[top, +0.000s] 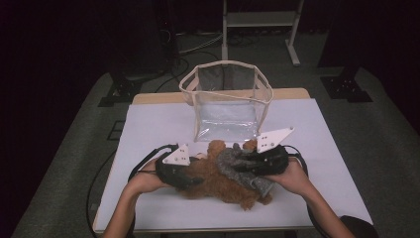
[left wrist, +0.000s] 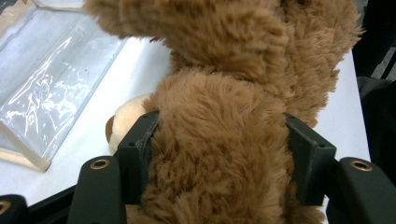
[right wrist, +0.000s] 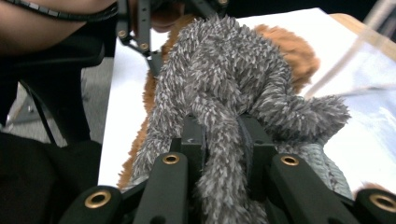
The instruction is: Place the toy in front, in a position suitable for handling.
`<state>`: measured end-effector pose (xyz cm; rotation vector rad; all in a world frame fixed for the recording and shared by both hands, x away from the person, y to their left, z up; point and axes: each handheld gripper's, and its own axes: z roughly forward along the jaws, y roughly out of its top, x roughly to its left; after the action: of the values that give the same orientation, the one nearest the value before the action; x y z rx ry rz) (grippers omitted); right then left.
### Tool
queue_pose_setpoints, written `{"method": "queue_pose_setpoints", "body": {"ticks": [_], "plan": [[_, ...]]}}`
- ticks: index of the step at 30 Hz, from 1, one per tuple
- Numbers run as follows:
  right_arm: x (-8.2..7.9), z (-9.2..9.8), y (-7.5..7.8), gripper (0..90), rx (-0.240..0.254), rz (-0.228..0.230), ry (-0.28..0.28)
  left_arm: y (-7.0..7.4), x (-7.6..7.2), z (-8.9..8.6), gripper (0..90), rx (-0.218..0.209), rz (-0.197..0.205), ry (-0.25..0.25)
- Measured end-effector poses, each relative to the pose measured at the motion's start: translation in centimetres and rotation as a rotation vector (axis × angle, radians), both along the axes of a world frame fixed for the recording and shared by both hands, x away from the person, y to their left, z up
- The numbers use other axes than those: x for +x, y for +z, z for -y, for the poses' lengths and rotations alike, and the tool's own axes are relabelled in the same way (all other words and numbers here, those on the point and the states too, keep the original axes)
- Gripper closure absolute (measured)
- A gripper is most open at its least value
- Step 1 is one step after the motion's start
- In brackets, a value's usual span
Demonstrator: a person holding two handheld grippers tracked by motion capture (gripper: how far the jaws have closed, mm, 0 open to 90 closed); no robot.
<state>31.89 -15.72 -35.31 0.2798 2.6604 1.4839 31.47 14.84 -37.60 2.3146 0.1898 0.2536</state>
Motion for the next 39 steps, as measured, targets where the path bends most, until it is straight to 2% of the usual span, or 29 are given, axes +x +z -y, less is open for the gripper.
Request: {"method": "queue_pose_setpoints", "body": {"ticks": [1,3,10,14,17,19,21,22,24,28,31,35,37,39], "plan": [[-0.1,0.0,0.0,74.1,-0.003,0.009,0.003,0.0,-0.1,-0.1,37.2,-0.003,0.002,0.0],[0.2,0.7,0.1,74.1,0.004,-0.003,-0.015,0.0,-0.2,-0.3,38.2,-0.012,0.0,0.003],[2.1,6.1,-0.8,74.1,0.079,-0.074,-0.169,0.2,-0.1,-0.8,39.2,-0.01,-0.015,-0.006],[2.0,7.4,-0.6,74.1,0.116,-0.086,-0.189,0.3,-0.2,-1.1,39.2,-0.008,-0.022,-0.014],[1.4,6.3,-0.1,74.0,0.111,-0.061,-0.157,0.3,-0.4,-1.1,39.2,0.0,-0.021,-0.017],[0.9,5.0,0.2,73.9,0.113,-0.052,-0.114,0.3,-0.4,-1.1,39.2,0.004,-0.019,-0.022],[0.4,3.7,0.2,73.9,0.096,-0.042,-0.077,0.3,-0.5,-1.2,39.2,0.002,-0.021,-0.024],[0.3,3.4,0.2,73.9,0.087,-0.034,-0.075,0.3,-0.5,-1.3,39.2,0.0,-0.02,-0.024],[0.5,3.5,0.2,74.0,0.073,-0.028,-0.097,0.3,-0.5,-1.3,39.4,-0.006,-0.021,-0.024],[1.6,5.0,-0.2,74.1,0.056,-0.055,-0.17,0.3,-0.5,-1.2,39.5,-0.017,-0.023,-0.02],[2.2,5.5,-0.1,74.1,0.052,-0.077,-0.202,0.2,-0.5,-1.0,39.7,-0.021,-0.021,-0.019],[2.4,4.1,0.7,74.1,0.042,-0.055,-0.185,0.2,-0.7,-0.8,40.5,-0.013,-0.008,-0.035],[2.4,3.3,0.8,74.1,0.02,-0.042,-0.185,0.2,-0.8,-0.8,41.0,-0.013,-0.002,-0.044],[2.9,3.2,0.6,74.1,0.018,-0.048,-0.192,0.1,-0.8,-0.8,41.3,-0.021,-0.004,-0.044]]}}
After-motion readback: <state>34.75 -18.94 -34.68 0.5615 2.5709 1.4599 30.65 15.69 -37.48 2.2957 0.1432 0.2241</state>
